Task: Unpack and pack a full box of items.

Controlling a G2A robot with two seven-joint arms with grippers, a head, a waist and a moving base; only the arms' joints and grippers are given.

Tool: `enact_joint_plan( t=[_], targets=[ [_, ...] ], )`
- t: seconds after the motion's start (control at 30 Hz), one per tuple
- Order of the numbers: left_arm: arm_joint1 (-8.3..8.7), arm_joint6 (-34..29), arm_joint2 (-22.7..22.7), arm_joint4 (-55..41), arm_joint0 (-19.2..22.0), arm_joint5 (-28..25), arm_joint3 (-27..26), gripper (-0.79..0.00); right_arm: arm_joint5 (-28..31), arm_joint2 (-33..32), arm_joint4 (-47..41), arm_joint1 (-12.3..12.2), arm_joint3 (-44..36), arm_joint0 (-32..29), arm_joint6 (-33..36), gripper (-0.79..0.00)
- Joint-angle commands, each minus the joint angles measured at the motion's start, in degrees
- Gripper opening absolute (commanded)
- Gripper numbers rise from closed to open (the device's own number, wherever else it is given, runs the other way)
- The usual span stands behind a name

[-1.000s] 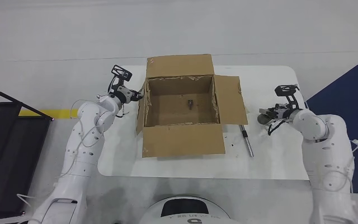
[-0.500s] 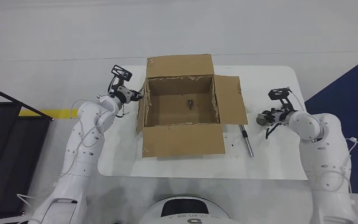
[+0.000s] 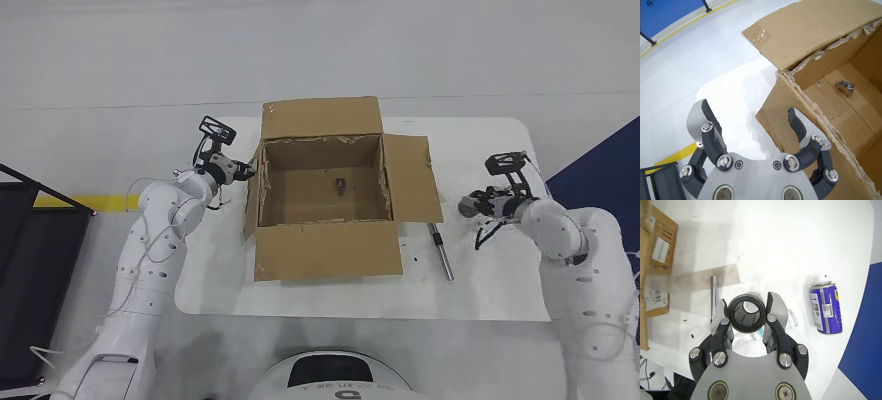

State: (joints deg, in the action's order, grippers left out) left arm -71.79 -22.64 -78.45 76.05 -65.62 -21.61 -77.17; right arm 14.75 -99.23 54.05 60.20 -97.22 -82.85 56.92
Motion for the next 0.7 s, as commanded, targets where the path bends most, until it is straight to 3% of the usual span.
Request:
enact_joint_plan(
  t=[0.0,0.2,0.33,0.5,0.67],
  targets=[
    [0.0,0.0,0.0,0.0,0.0,0.0,0.0,0.0,0.5,-2.4,-1.8,-0.1,-3.9,-2.4,-2.4,-0.785],
    [0.0,0.0,0.0,0.0,0.0,0.0,0.0,0.0,2.8,-8.5,-9.2,-0.1,-18.1,-9.4,-8.3,-0.785],
    [0.0,0.0,0.0,0.0,0.0,0.0,0.0,0.0,4.4,-8.1,-13.7,-0.2,-25.2,-9.8,-7.4,-0.785],
    [0.0,0.0,0.0,0.0,0.0,0.0,0.0,0.0,3.9,0.8,-12.9,-0.5,-29.4,-3.3,-2.5,-0.785],
    [0.0,0.0,0.0,0.0,0.0,0.0,0.0,0.0,1.0,17.1,-9.6,0.0,-24.7,9.5,3.1,-0.785]
  ],
)
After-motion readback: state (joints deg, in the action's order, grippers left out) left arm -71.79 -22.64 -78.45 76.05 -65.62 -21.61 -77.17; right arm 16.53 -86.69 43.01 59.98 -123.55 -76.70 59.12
